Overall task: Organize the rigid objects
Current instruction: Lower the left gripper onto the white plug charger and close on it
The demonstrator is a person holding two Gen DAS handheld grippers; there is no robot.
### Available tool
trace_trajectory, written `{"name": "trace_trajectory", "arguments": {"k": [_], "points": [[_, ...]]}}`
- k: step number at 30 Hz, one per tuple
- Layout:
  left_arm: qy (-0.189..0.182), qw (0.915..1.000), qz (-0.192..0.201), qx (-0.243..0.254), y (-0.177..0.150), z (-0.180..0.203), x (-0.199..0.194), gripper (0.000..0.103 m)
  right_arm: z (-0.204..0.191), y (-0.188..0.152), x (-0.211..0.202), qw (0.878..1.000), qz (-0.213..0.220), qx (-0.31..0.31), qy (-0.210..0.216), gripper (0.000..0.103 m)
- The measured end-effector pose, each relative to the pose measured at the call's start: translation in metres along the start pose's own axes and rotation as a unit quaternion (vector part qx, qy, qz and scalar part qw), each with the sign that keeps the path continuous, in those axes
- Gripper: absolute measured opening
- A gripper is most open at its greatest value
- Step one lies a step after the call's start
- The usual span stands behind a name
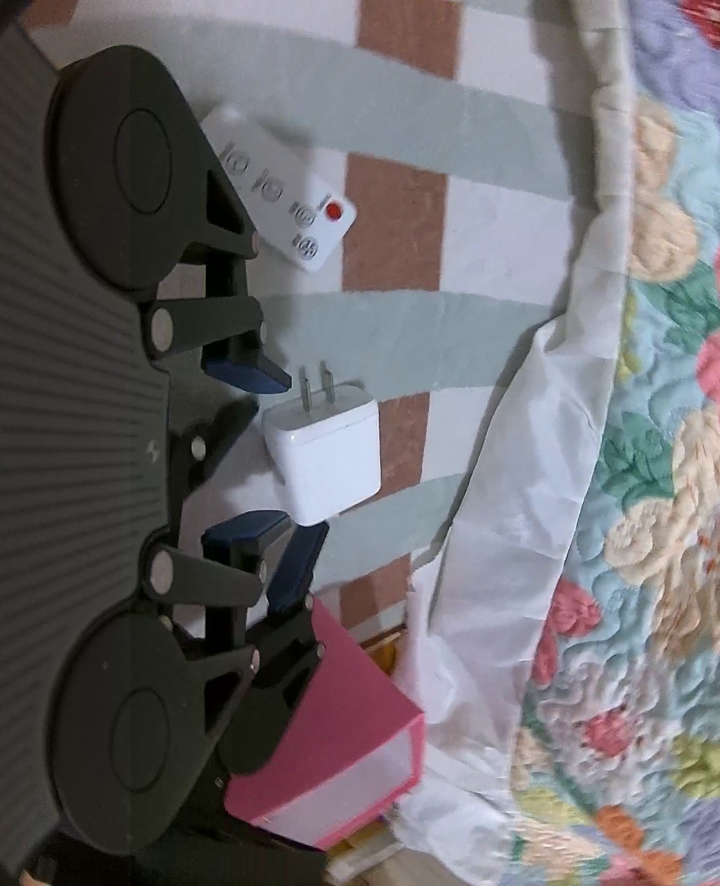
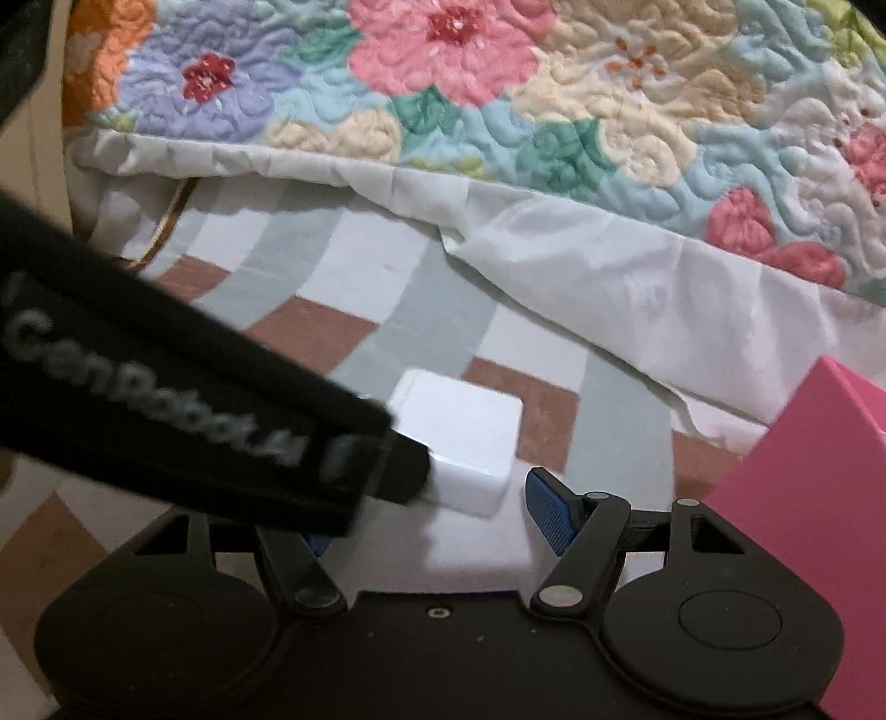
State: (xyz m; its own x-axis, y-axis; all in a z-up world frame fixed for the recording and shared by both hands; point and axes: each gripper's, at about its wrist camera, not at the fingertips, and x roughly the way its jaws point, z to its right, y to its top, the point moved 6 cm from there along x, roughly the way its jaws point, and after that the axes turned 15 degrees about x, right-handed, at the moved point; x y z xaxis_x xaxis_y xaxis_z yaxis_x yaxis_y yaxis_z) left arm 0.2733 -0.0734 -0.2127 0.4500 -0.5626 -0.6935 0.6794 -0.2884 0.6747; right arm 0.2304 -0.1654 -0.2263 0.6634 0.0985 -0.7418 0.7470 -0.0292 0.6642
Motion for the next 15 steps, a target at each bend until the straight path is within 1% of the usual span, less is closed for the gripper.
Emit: {"name": "trace_trajectory", "arguments": {"k": [2, 5, 7, 8, 11, 15], "points": [[-0.007, 0.9996, 0.008, -0.025, -0.001, -0.005, 0.002, 0.040, 0.002, 0.002, 0.003, 1.000, -0.004, 0.011, 0.008, 0.072], [-0.013, 0.9982, 0.023, -0.054, -0.001, -0.013, 0.004, 0.039, 0.003, 0.003, 0.004, 0.999, -0.011, 0.025, 0.018, 0.068], [-0.024, 0.9967, 0.026, -0.073, -0.001, -0.017, 0.005, 0.034, 0.001, 0.002, 0.002, 1.000, -0.011, 0.020, 0.021, 0.063], [-0.033, 0.9961, 0.025, -0.078, -0.001, -0.017, 0.005, 0.032, 0.000, 0.001, 0.001, 1.000, -0.013, 0.017, 0.022, 0.063], [-0.040, 0.9965, 0.013, -0.072, -0.001, -0.016, 0.004, 0.032, -0.001, 0.001, -0.002, 0.999, -0.022, 0.024, 0.017, 0.063], [-0.042, 0.9972, -0.029, -0.054, -0.004, -0.008, -0.003, 0.032, -0.007, -0.005, -0.012, 0.999, -0.043, 0.025, 0.017, 0.063]]}}
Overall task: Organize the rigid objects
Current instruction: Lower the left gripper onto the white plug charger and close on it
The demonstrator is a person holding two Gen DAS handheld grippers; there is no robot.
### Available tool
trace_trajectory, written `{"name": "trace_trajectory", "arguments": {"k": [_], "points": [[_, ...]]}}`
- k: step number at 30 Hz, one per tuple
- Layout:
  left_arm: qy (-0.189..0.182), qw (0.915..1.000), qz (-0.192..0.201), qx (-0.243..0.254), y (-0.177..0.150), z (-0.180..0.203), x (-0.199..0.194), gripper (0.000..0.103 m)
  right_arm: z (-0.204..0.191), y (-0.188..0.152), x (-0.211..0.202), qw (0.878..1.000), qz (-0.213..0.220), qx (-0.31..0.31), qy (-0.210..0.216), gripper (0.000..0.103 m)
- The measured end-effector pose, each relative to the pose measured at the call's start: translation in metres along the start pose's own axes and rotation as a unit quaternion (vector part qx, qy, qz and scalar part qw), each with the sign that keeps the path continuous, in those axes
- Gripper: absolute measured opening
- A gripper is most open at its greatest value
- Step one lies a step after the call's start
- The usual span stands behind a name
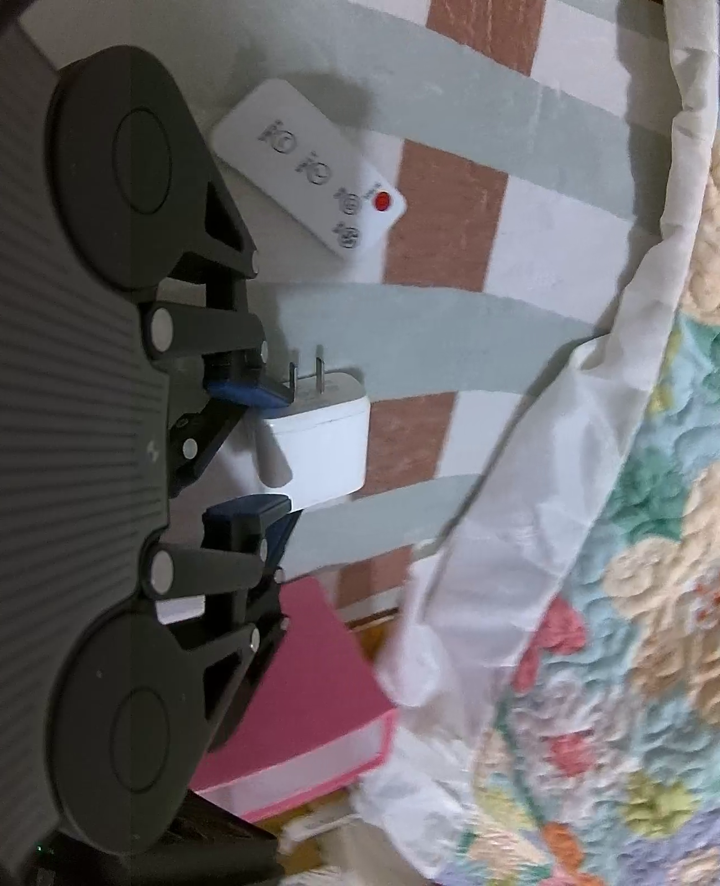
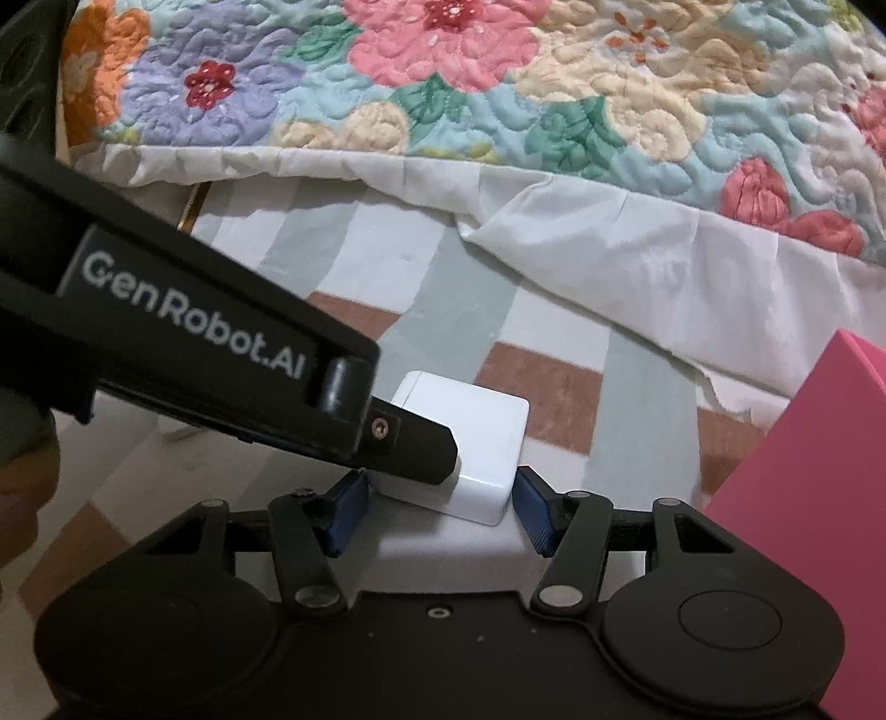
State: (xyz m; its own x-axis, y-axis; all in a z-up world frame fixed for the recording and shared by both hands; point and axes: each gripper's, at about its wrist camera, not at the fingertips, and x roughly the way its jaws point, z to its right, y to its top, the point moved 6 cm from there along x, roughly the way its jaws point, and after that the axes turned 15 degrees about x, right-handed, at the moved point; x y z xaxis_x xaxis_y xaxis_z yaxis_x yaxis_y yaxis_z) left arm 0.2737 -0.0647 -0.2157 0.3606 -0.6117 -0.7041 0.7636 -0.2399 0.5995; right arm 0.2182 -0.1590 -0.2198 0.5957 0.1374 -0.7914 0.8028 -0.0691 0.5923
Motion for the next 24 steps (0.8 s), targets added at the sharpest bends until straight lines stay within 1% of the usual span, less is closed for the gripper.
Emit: {"name": "trace_trajectory", "arguments": {"k": [2, 4, 6, 8, 9, 11, 13, 14, 17, 19, 22, 24], "points": [[-0.004, 0.9998, -0.016, 0.014, -0.005, 0.005, -0.004, 0.032, -0.004, -0.006, -0.007, 1.000, -0.010, -0.001, 0.000, 0.063], [-0.009, 0.9996, -0.025, 0.012, -0.009, 0.008, -0.006, 0.032, -0.003, -0.011, -0.014, 1.000, -0.015, 0.011, -0.001, 0.063], [-0.006, 0.9993, -0.034, 0.017, -0.011, 0.013, -0.006, 0.032, -0.001, -0.014, -0.020, 0.999, -0.015, 0.031, -0.001, 0.064], [-0.004, 0.9985, -0.047, 0.030, -0.014, 0.020, -0.007, 0.032, 0.000, -0.017, -0.023, 0.999, -0.020, 0.037, -0.001, 0.064], [-0.010, 0.9981, -0.052, 0.031, -0.015, 0.023, -0.009, 0.032, 0.000, -0.019, -0.025, 0.999, -0.023, 0.037, -0.003, 0.064], [-0.023, 0.9977, -0.063, 0.016, -0.017, 0.025, -0.013, 0.032, 0.001, -0.022, -0.031, 0.999, -0.032, 0.044, -0.002, 0.064], [-0.047, 0.9964, -0.071, 0.005, -0.019, 0.026, -0.016, 0.034, 0.002, -0.024, -0.038, 0.998, -0.040, 0.055, -0.002, 0.065], [-0.053, 0.9958, -0.075, 0.006, -0.019, 0.027, -0.017, 0.035, 0.002, -0.025, -0.040, 0.997, -0.045, 0.058, -0.001, 0.066], [-0.049, 0.9947, -0.090, 0.004, -0.021, 0.024, -0.015, 0.036, -0.001, -0.026, -0.045, 0.998, -0.054, 0.040, 0.007, 0.067], [-0.044, 0.9948, -0.092, -0.007, -0.021, 0.020, -0.014, 0.036, 0.000, -0.025, -0.045, 0.998, -0.056, 0.038, 0.010, 0.067], [-0.023, 0.9963, -0.081, -0.016, -0.019, 0.014, -0.015, 0.038, 0.008, -0.024, -0.041, 0.996, -0.062, 0.059, 0.015, 0.071], [-0.027, 0.9966, -0.074, -0.024, -0.019, 0.012, -0.014, 0.040, 0.013, -0.023, -0.038, 0.994, -0.067, 0.081, 0.024, 0.071]]}}
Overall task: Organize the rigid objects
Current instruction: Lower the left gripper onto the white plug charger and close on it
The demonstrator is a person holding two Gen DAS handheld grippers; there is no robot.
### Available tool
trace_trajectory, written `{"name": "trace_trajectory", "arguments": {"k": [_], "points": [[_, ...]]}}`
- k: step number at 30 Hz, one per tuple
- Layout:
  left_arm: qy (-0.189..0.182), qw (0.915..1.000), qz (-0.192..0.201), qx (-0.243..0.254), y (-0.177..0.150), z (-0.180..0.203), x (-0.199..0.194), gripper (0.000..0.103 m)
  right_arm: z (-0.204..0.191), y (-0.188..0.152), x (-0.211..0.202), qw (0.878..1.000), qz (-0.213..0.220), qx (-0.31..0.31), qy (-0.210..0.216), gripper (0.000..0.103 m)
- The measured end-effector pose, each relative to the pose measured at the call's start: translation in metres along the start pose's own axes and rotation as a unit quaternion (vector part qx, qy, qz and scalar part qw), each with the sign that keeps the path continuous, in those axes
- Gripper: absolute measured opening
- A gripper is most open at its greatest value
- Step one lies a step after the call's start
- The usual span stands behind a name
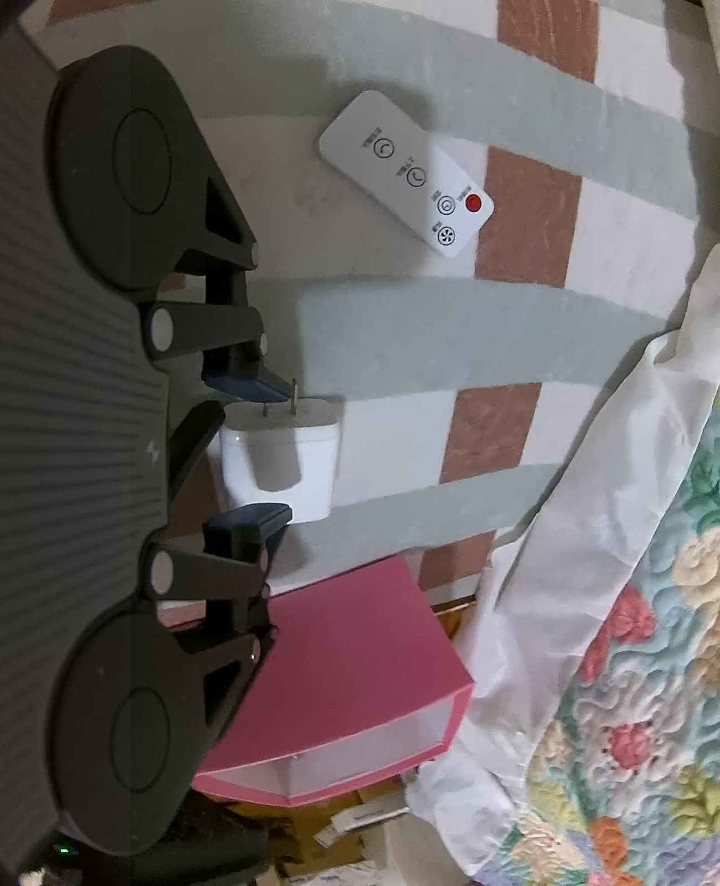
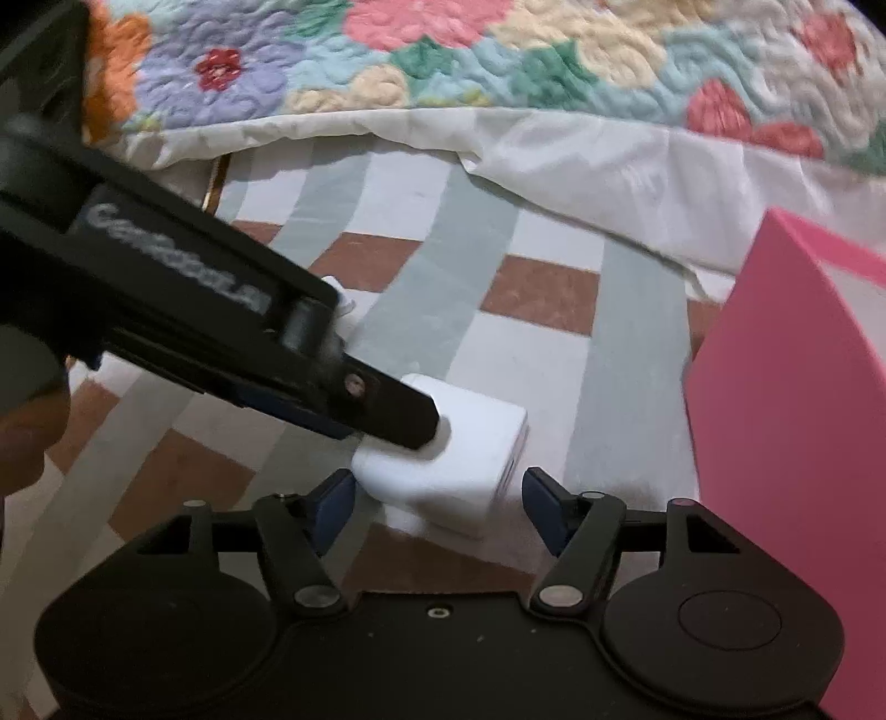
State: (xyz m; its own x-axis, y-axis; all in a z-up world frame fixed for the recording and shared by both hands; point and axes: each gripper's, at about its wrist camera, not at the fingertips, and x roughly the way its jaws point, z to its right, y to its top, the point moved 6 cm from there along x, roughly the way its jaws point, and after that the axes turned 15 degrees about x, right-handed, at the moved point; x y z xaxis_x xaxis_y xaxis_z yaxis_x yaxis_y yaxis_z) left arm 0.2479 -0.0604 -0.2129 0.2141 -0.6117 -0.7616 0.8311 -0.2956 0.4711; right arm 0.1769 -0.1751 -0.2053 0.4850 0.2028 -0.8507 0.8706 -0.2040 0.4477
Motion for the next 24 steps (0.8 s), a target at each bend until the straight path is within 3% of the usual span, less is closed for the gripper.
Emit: {"name": "trace_trajectory", "arguments": {"k": [5, 8, 16, 21, 24], "points": [[0.010, 0.9996, 0.003, 0.027, -0.002, 0.006, 0.004, 0.040, 0.001, 0.002, 0.000, 1.000, 0.007, 0.002, 0.007, 0.069], [0.032, 0.9982, -0.030, 0.042, -0.007, 0.012, 0.014, 0.048, 0.003, 0.004, 0.000, 1.000, 0.007, 0.003, 0.010, 0.068], [0.054, 0.9976, 0.001, 0.043, -0.010, 0.017, 0.018, 0.051, -0.003, 0.004, 0.000, 1.000, 0.021, -0.018, -0.004, 0.068], [0.049, 0.9987, 0.017, -0.006, -0.003, 0.006, 0.010, 0.059, -0.006, 0.003, 0.000, 0.999, 0.021, -0.047, -0.008, 0.068], [0.051, 0.9978, 0.038, -0.020, 0.002, -0.002, 0.004, 0.055, -0.005, 0.006, 0.000, 0.998, 0.027, -0.058, -0.010, 0.072]]}}
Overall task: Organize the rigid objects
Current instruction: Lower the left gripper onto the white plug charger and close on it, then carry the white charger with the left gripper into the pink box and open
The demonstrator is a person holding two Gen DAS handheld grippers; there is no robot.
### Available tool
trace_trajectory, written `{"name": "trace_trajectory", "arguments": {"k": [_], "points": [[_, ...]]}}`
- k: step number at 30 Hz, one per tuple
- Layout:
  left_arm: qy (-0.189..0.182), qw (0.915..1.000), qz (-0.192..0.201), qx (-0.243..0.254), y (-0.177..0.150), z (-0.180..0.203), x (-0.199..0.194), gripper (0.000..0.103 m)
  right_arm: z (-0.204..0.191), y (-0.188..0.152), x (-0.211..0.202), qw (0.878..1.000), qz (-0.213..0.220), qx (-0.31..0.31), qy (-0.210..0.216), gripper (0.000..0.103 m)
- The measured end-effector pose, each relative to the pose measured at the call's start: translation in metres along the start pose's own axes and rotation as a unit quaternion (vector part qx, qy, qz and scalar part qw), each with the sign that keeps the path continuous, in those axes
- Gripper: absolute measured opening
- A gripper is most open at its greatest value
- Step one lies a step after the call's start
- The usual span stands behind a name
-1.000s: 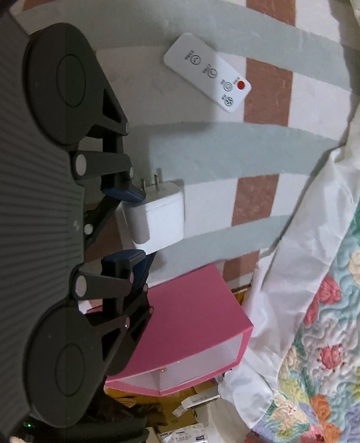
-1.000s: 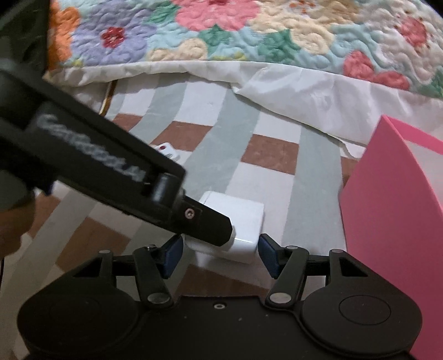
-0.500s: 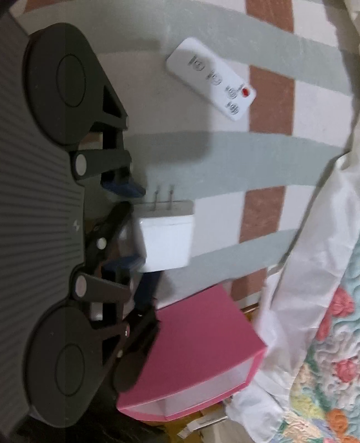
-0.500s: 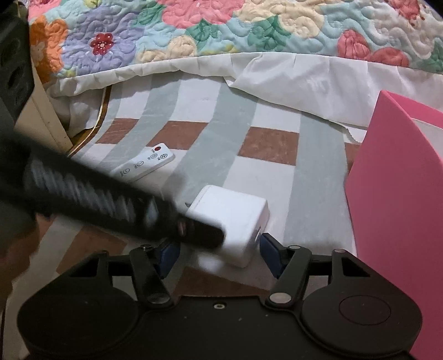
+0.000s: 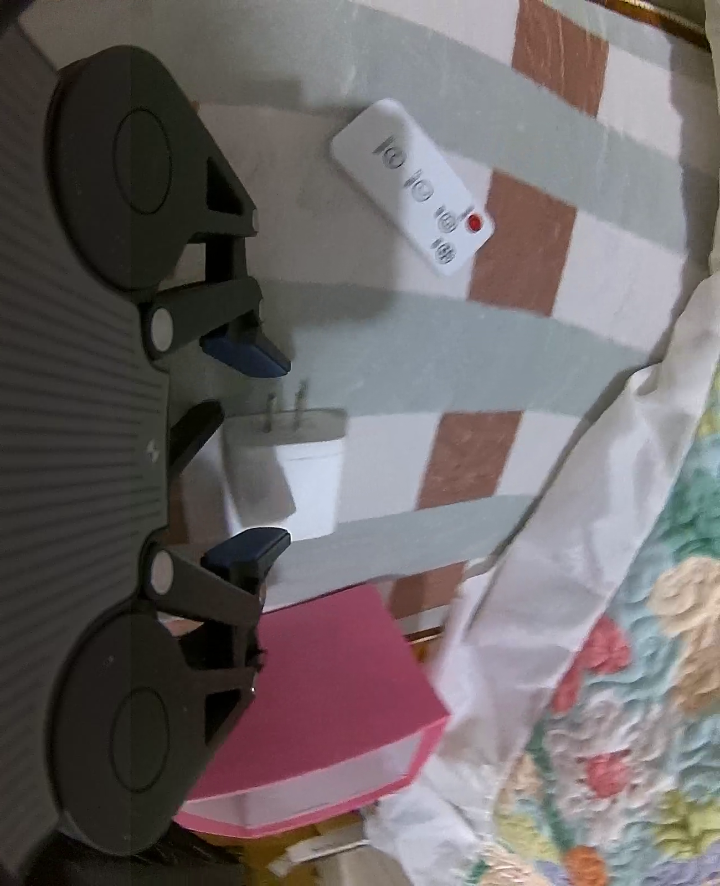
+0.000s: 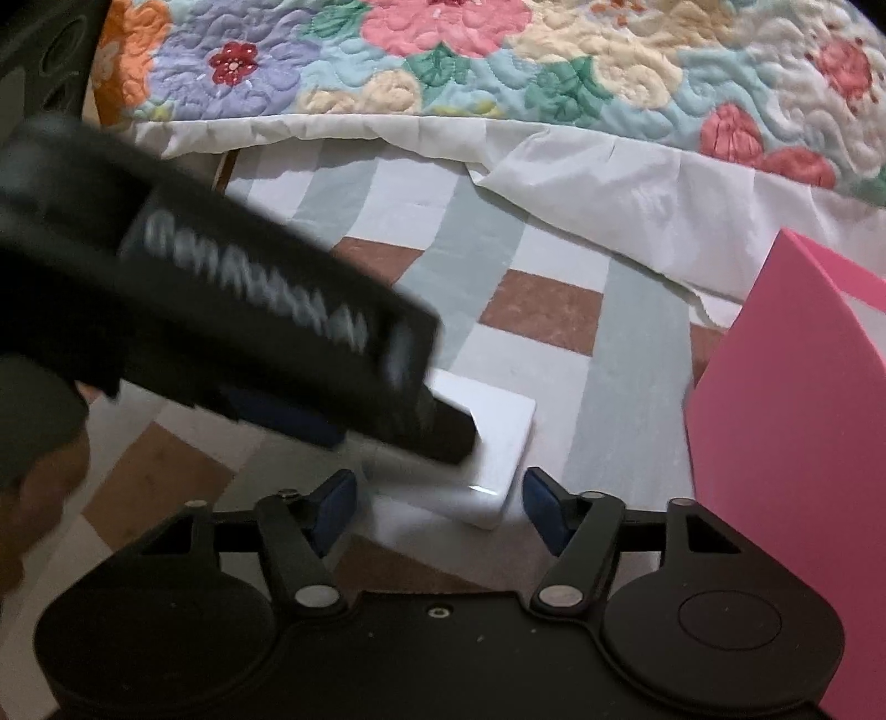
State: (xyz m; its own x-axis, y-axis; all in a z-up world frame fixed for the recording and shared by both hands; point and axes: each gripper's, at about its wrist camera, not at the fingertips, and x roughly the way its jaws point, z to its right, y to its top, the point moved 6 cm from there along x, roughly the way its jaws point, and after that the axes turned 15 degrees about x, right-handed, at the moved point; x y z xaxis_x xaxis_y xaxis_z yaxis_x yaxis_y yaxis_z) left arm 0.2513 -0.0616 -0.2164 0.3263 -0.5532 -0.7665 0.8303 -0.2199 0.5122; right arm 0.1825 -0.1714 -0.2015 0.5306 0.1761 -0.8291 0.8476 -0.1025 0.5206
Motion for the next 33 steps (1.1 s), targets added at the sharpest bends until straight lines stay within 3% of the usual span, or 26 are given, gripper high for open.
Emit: {"name": "trace_trajectory", "arguments": {"k": [2, 3, 6, 11, 16, 27, 33], "points": [[-0.004, 1.0000, 0.000, -0.004, 0.001, -0.003, 0.003, 0.052, 0.002, 0.003, 0.002, 1.000, 0.001, 0.007, 0.010, 0.069], [-0.009, 0.9999, -0.003, -0.009, 0.000, -0.003, 0.006, 0.046, 0.003, 0.004, 0.003, 1.000, 0.001, 0.012, 0.014, 0.067], [-0.018, 0.9996, -0.004, -0.019, -0.003, -0.002, 0.008, 0.044, 0.002, 0.004, 0.002, 1.000, 0.000, 0.012, 0.014, 0.066], [-0.002, 0.9994, -0.017, 0.031, -0.004, 0.019, -0.004, 0.043, -0.002, 0.003, -0.014, 1.000, -0.009, 0.017, 0.008, 0.066], [-0.003, 0.9964, -0.021, 0.082, -0.004, 0.049, -0.032, 0.043, -0.013, 0.005, -0.051, 0.999, 0.026, -0.040, -0.026, 0.065], [-0.025, 0.9867, 0.033, 0.157, 0.004, 0.120, -0.094, 0.043, 0.009, 0.022, -0.144, 0.995, 0.094, -0.026, -0.014, 0.065], [-0.045, 0.9797, 0.035, 0.192, 0.024, 0.167, -0.099, 0.043, 0.037, 0.037, -0.177, 0.992, 0.121, -0.008, -0.024, 0.064]]}}
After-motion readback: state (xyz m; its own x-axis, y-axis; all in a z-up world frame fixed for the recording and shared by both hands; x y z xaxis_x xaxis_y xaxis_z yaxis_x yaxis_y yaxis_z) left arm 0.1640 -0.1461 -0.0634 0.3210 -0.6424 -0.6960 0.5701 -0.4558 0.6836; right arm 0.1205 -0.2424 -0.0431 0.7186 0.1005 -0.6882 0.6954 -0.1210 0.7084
